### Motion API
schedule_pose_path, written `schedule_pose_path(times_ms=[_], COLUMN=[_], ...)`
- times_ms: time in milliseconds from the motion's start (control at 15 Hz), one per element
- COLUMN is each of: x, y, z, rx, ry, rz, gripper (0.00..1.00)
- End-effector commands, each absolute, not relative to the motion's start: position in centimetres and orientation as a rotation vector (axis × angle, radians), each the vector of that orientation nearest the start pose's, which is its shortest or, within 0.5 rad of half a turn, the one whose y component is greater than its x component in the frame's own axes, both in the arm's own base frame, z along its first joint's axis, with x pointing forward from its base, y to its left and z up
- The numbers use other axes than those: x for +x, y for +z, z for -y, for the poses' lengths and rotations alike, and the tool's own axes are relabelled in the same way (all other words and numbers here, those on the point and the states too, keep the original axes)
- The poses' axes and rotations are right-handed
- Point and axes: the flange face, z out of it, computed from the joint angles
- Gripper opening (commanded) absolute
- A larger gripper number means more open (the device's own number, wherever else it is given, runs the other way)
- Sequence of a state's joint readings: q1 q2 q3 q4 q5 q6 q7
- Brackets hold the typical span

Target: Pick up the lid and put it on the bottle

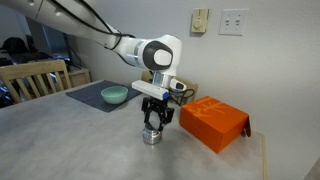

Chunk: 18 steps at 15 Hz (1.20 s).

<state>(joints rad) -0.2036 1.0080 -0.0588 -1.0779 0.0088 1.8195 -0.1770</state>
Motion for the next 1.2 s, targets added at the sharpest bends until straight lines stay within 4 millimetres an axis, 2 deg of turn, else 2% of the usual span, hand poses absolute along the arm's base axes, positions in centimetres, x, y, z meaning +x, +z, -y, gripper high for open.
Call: schedule_pose_path(times_ms=[0,267,600,733,800,933,1133], x=[72.5,72.5,72.7,72.3,73.6,73.7,73.6], y=[19.9,22.2,26.4,27.4,26.6,27.1,26.6], z=[18.0,17.6,16.1,15.7,15.9,15.7,15.8], rx=[-3.104,-3.127,-3.196,-3.199,-3.181,-3.183,-3.182], ry=[0.387,0.334,0.191,0.217,0.199,0.191,0.202], rz=[-0.134,-0.149,-0.132,-0.151,-0.132,-0.131,-0.134], gripper=[1.00,1.00,1.00,1.00,1.00,1.00,1.00])
